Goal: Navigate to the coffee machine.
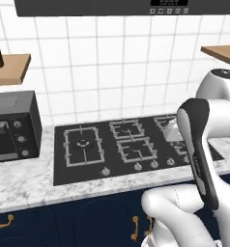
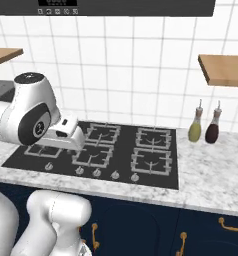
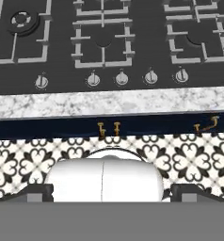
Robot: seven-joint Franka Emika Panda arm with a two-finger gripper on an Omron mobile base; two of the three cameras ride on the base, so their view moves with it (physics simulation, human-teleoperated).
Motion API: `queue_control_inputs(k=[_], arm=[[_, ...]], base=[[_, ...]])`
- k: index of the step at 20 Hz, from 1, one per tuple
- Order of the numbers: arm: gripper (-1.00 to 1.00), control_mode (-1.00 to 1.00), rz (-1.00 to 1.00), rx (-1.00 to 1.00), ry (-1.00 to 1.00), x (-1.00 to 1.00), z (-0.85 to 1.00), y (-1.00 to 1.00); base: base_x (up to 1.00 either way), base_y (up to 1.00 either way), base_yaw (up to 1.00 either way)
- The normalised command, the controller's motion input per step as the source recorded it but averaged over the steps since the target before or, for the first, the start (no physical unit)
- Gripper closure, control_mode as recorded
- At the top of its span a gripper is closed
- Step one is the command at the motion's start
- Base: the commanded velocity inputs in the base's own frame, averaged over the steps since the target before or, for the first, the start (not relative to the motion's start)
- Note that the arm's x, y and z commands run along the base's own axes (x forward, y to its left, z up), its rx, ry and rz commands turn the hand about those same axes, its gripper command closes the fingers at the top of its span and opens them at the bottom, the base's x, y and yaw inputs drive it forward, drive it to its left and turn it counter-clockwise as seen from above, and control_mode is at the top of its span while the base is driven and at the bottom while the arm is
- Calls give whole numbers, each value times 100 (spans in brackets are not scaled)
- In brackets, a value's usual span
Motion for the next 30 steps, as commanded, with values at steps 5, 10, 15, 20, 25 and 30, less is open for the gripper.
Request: queue_control_inputs(k=[5,10,15,20,25,30], arm=[[-100,100,0,0,0,0,0,0],[-100,100,0,0,0,0,0,0],[-100,100,0,0,0,0,0,0],[-100,100,0,0,0,0,0,0],[-100,100,0,0,0,0,0,0],[-100,100,0,0,0,0,0,0]], base=[[-52,-30,-78],[-17,-9,-95],[-10,-5,-98],[-10,0,-100],[-8,0,-100],[-6,0,-100]])
